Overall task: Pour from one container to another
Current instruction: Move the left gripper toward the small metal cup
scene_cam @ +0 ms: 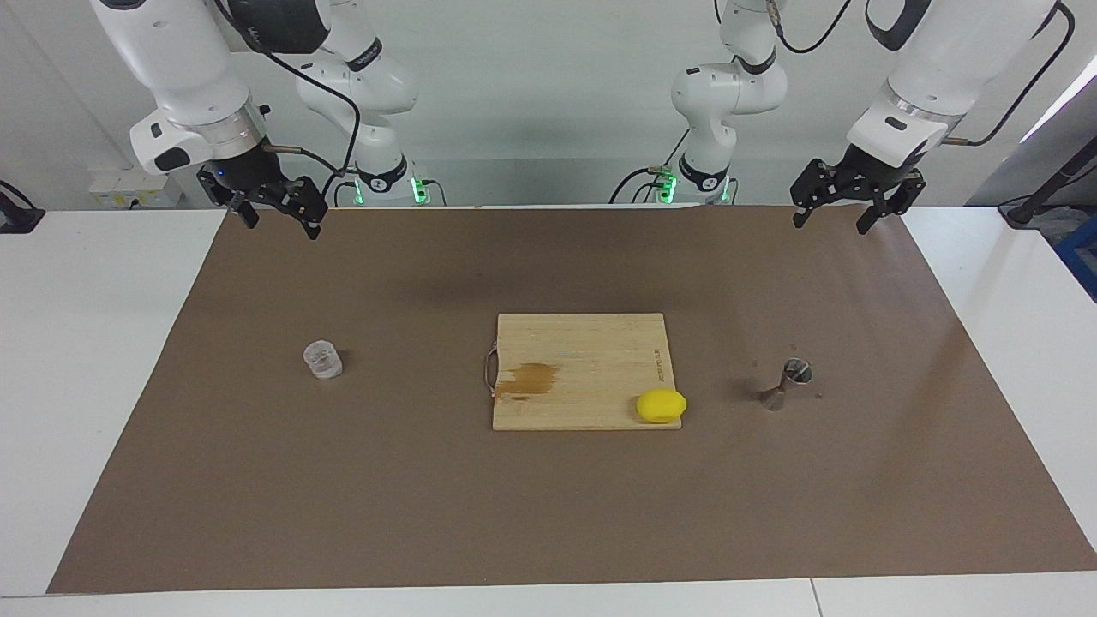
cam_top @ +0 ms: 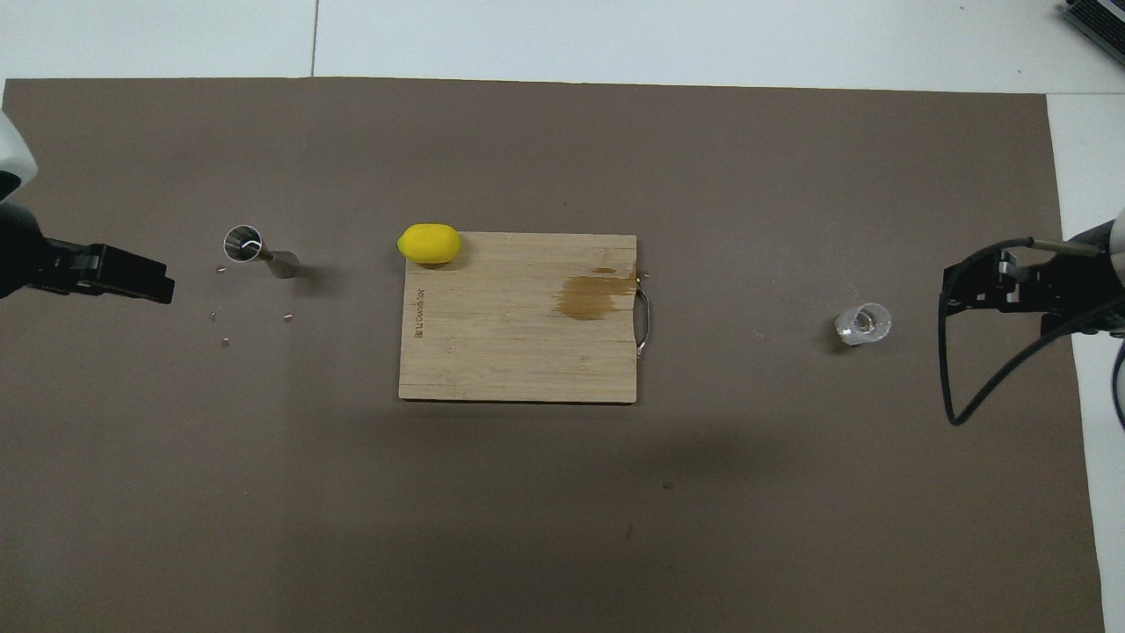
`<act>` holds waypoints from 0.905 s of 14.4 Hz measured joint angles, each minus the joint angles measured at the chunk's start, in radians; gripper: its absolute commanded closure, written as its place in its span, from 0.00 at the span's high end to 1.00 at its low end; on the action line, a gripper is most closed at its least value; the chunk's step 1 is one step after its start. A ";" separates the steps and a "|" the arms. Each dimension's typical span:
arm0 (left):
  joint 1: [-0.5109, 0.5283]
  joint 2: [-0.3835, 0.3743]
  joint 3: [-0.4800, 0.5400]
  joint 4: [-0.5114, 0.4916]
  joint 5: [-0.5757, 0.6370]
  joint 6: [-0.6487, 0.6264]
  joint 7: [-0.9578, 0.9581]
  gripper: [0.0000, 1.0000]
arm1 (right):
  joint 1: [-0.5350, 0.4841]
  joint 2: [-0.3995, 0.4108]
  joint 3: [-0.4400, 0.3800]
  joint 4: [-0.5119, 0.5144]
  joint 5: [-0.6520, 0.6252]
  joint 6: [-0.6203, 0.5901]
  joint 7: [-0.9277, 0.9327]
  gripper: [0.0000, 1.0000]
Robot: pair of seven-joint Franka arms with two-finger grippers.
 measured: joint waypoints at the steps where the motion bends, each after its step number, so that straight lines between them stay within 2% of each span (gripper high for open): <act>1: 0.000 0.000 0.000 0.000 0.000 0.000 0.000 1.00 | 0.000 0.000 0.000 0.000 0.000 0.000 0.000 1.00; 7: -0.001 0.001 -0.002 0.000 0.000 0.005 0.000 1.00 | 0.000 0.000 0.000 0.000 0.000 0.000 0.000 1.00; 10: -0.002 0.012 -0.005 -0.024 0.000 0.065 -0.025 1.00 | 0.000 0.000 0.000 0.000 0.000 0.000 0.000 1.00; 13: 0.002 0.079 0.000 -0.049 -0.014 0.118 -0.082 1.00 | 0.000 0.000 0.000 0.000 0.000 0.000 0.000 1.00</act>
